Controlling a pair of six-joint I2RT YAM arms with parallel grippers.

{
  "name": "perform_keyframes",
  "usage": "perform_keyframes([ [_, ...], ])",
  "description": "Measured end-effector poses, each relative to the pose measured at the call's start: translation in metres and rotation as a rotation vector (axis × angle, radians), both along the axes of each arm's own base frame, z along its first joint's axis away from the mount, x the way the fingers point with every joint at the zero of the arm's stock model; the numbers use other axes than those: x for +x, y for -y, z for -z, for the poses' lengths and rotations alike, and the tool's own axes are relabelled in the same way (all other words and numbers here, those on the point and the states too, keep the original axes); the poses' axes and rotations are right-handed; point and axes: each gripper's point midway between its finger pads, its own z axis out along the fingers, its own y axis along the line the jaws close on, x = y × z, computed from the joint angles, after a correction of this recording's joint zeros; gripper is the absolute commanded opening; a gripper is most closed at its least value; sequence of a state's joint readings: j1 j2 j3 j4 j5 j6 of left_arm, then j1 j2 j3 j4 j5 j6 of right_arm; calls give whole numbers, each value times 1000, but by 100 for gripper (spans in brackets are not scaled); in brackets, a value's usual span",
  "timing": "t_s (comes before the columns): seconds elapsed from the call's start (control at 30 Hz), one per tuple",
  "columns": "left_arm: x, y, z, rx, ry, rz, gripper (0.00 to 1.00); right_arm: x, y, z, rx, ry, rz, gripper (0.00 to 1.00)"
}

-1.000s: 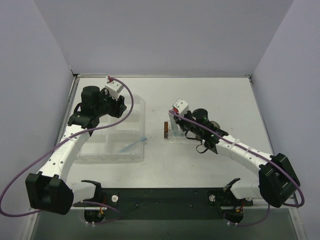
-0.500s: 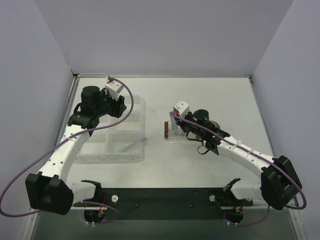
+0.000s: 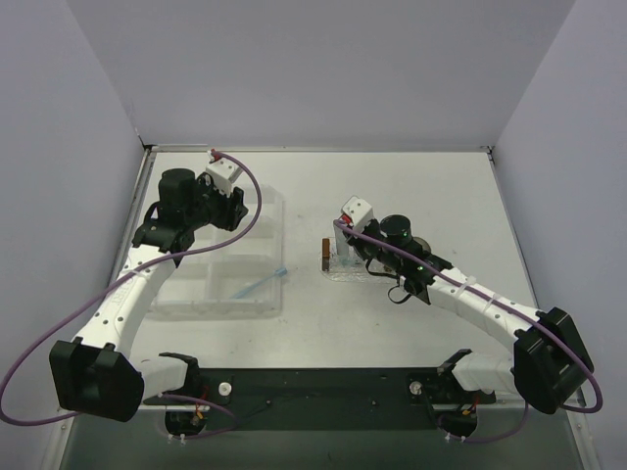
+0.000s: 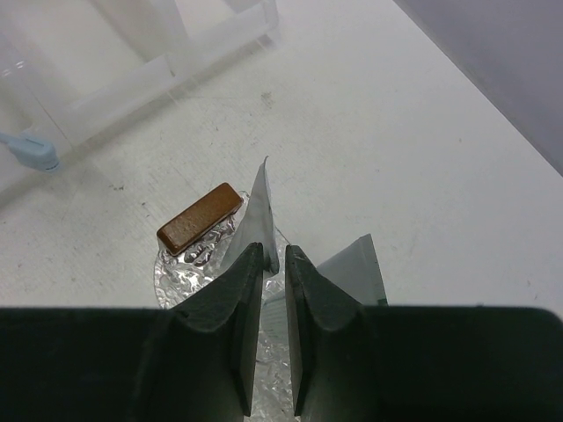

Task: Prepare toiletry sets of a toothbrush and toothpaste on the tray

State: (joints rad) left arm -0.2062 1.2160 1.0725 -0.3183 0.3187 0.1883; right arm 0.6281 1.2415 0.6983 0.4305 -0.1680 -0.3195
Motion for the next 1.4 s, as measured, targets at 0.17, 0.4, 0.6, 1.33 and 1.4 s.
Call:
perform_keyframes([
  [0.17, -1, 0, 0, 0, 2, 0, 57, -1, 1, 1, -5, -6, 0, 13],
  [0.4, -1, 0, 1, 4, -1, 2, 57, -5, 5, -3, -10, -4, 4, 20],
  [0.6, -4, 0, 4, 6, -13, 11, 58, -5, 7, -11, -37, -10, -1, 32],
  [1.33, -15, 2, 13, 39, -46, 68, 60, 14, -10, -54, -175, -99, -63, 47],
  [1.4, -16, 2, 13, 41, -44, 69, 60, 13, -9, -50, -191, -120, -67, 47],
])
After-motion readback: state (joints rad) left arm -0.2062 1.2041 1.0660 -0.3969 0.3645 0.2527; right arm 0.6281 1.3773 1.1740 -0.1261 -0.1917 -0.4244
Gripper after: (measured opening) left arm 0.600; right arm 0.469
